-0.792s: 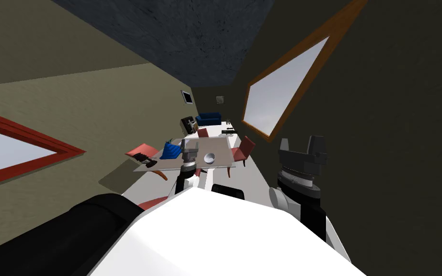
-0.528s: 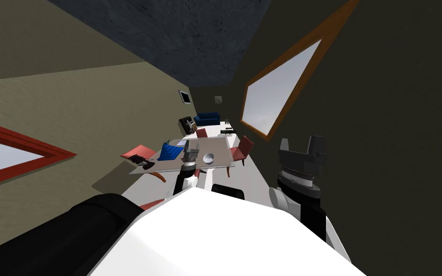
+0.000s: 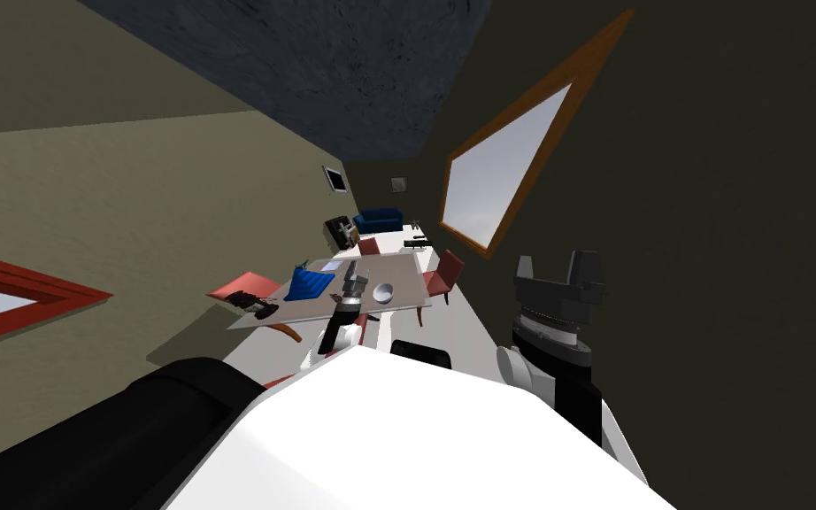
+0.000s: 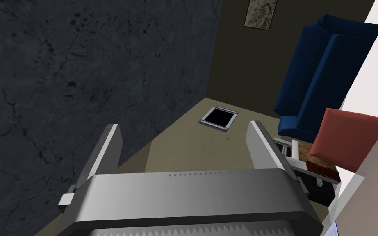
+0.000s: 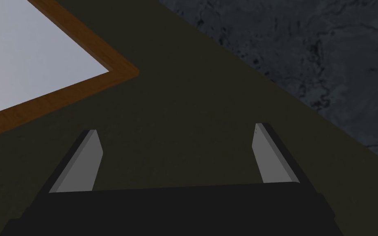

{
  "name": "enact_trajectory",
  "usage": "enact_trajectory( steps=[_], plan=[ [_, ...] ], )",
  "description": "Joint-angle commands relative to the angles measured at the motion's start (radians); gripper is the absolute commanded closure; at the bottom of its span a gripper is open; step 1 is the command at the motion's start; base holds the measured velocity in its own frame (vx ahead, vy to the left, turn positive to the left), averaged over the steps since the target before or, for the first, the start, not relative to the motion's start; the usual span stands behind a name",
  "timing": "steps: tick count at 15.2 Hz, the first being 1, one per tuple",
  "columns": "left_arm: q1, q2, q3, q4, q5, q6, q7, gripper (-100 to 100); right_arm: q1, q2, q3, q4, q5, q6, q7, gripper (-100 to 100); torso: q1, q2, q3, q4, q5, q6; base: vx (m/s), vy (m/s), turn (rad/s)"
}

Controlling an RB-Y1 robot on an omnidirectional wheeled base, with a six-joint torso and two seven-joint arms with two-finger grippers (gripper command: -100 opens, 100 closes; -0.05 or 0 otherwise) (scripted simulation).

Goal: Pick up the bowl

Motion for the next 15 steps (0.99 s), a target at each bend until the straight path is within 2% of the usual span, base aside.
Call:
enact_trajectory(
  steps=[1, 3, 4, 5, 6, 9, 10, 12, 13, 15],
  plan=[
    [-0.007, 0.018, 0.02, 0.019, -0.001, 0.05, -0.005, -100, 0.0, 0.0, 0.0, 0.0, 0.0, 0.0, 0.0, 0, 0.0, 0.0, 0.0, 0.0, 0.0, 0.0, -0.021, 0.006, -0.137],
    [-0.007, 0.018, 0.02, 0.019, -0.001, 0.075, -0.005, -100, 0.0, 0.0, 0.0, 0.0, 0.0, 0.0, 0.0, 0, 0.0, 0.0, 0.0, 0.0, 0.0, 0.0, -0.02, 0.009, -0.084],
    [-0.013, 0.03, 0.035, 0.038, -0.002, 0.114, -0.009, -100, 0.0, 0.0, 0.0, 0.0, 0.0, 0.0, 0.0, 0, 0.0, 0.0, 0.0, 0.0, 0.0, 0.0, -0.019, 0.004, -0.091],
    [-0.013, 0.03, 0.035, 0.038, -0.002, 0.128, -0.009, -100, 0.0, 0.0, 0.0, 0.0, 0.0, 0.0, 0.0, 0, 0.0, 0.0, 0.0, 0.0, 0.0, 0.0, -0.021, 0.005, -0.101],
    [-0.02, 0.041, 0.051, 0.058, -0.004, 0.154, -0.013, -100, 0.0, 0.0, 0.0, 0.0, 0.0, 0.0, 0.0, 0, 0.0, 0.0, 0.0, 0.0, 0.0, 0.0, -0.026, 0.005, -0.185],
    [-0.02, 0.041, 0.051, 0.058, -0.004, 0.184, -0.013, -100, 0.0, 0.0, 0.0, 0.0, 0.0, 0.0, 0.0, 0, 0.0, 0.001, 0.0, 0.0, 0.0, 0.0, -0.02, 0.012, -0.052],
    [-0.026, 0.052, 0.067, 0.079, -0.005, 0.219, -0.018, -100, 0.0, 0.0, 0.0, 0.0, 0.0, 0.0, 0.0, 0, 0.0, 0.0, 0.0, 0.0, 0.0, 0.0, -0.016, 0.002, -0.08],
    [-0.026, 0.052, 0.067, 0.079, -0.005, 0.243, -0.018, -100, 0.0, 0.0, 0.0, 0.0, 0.0, 0.0, 0.0, 0, 0.0, 0.0, 0.0, 0.0, 0.0, 0.0, -0.018, 0.004, -0.096],
    [-0.034, 0.061, 0.084, 0.101, -0.007, 0.278, -0.022, -100, 0.0, 0.0, 0.0, 0.0, 0.0, 0.0, 0.0, 0, 0.0, 0.0, 0.0, 0.0, 0.0, 0.0, -0.021, 0.005, -0.157],
    [-0.034, 0.061, 0.084, 0.101, -0.007, 0.303, -0.022, -100, 0.0, 0.0, 0.0, 0.0, 0.0, 0.0, 0.0, 0, 0.0, 0.001, 0.0, 0.0, 0.0, 0.0, -0.022, 0.009, -0.092]
  ],
)
